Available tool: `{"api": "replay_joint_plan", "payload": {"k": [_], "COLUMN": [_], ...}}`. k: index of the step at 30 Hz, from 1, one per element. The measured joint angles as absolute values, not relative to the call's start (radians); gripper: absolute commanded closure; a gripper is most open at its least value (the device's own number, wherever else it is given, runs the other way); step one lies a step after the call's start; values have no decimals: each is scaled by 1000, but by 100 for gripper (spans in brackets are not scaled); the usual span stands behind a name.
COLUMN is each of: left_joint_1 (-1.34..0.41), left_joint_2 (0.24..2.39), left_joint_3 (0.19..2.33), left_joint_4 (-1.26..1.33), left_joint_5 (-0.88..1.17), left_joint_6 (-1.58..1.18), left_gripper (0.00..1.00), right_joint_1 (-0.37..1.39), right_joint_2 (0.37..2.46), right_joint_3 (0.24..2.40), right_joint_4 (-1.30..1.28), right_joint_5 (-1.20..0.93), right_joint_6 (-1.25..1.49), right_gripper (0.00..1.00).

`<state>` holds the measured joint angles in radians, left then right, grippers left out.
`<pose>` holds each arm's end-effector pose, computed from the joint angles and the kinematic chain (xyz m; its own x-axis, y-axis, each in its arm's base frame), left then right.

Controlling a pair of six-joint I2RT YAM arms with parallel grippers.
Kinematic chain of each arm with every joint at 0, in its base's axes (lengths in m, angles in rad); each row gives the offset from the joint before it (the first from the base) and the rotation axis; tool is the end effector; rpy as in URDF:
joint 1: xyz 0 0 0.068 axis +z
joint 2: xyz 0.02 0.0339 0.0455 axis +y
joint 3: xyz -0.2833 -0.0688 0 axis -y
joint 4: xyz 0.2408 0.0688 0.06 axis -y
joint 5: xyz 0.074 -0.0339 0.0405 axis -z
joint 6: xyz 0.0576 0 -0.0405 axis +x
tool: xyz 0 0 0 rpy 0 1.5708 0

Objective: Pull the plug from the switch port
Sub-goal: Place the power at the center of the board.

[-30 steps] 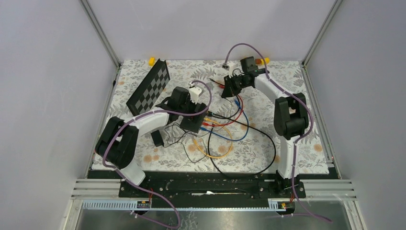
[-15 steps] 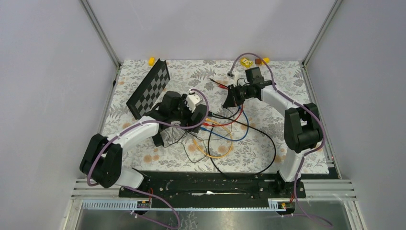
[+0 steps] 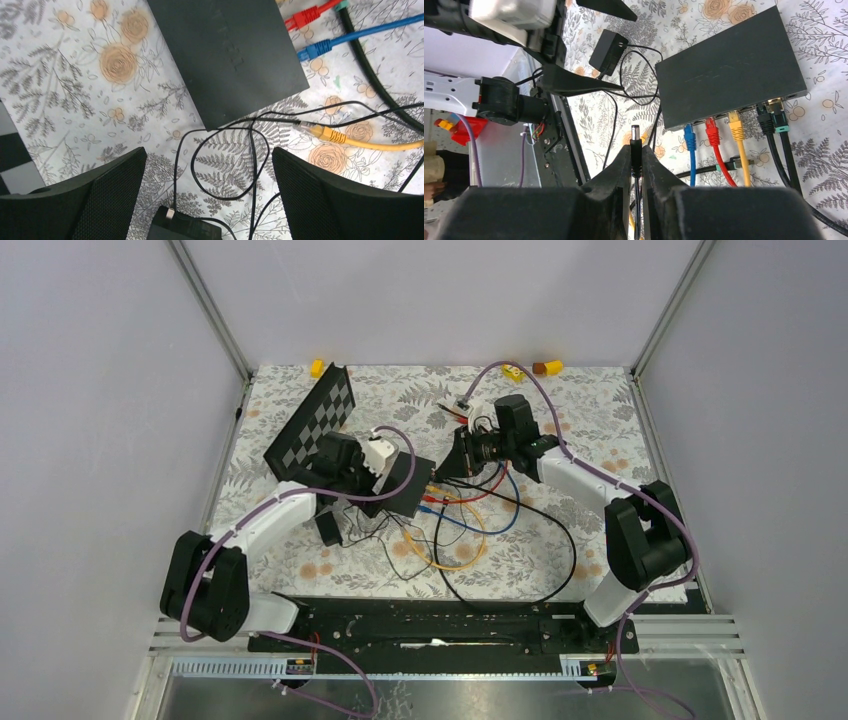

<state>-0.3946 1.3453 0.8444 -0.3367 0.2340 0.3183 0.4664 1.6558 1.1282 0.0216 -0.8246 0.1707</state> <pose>0.2568 -0.1214 0.2300 -0.4896 0.5337 -0.6895 0.7059 0.7068 0.0458 0.3215 0.2092 0.2716 -0.5759 -0.1608 -0.8015 -0.7926 0.3499 0.4993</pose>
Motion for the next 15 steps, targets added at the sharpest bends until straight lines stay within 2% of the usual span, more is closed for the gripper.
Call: {"api": "replay_joint_plan", "payload": {"k": [15], "left_joint_1": [-396], "left_joint_2": [1468], "left_joint_3": [845], "left_joint_4": [-472], "left_joint_5": [240], "left_joint_6": [309], "left_gripper": [2], "right_joint_1": [467], "right_joint_2": [1696], "right_joint_3": [1128], "right_joint_4": [35], "right_joint_5": [-858], "right_joint_6": [168], "right_gripper": [93]}}
